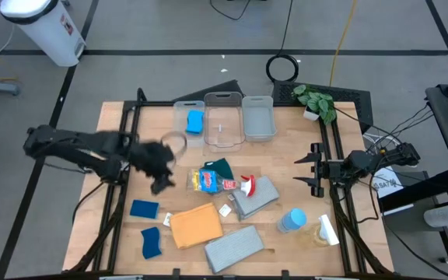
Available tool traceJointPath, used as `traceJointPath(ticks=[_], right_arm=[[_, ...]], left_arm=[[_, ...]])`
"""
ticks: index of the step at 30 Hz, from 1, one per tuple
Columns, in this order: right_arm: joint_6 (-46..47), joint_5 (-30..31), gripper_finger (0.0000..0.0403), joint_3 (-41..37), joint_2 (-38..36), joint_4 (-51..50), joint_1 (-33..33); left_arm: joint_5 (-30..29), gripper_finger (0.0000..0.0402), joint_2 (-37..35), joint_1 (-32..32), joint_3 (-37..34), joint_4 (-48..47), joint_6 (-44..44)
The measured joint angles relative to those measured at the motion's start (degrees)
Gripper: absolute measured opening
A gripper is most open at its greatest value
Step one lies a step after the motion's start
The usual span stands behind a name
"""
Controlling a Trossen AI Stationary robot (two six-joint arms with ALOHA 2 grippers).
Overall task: Pick & Place Kitchen Items
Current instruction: Put the blue sponge into the white transparent bin
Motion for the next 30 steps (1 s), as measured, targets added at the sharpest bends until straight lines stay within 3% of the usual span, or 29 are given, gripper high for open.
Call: traceJointPath(ticks=[5,10,16,20,30], right_arm=[[0.0,0.0,0.0208,0.0,0.0,0.0,0.0],[0.0,0.0,0.0208,0.0,0.0,0.0,0.0],[0.0,0.0,0.0207,0.0,0.0,0.0,0.0],[0.0,0.0,0.0206,0.0,0.0,0.0,0.0],[0.0,0.0,0.0205,0.0,0.0,0.0,0.0]], left_arm=[[-3.1,0.025,6.5,-13.5,0.0,-4.4,-7.5],[-2.3,0.025,13.8,-21.1,0.0,-9.5,-18.3],[-2.0,0.025,22.9,-28.5,-0.1,-14.8,-20.1],[-2.3,0.025,28.7,-31.0,-0.1,-15.9,-20.6],[-4.7,0.025,39.2,-30.9,-0.1,-16.5,-11.4]])
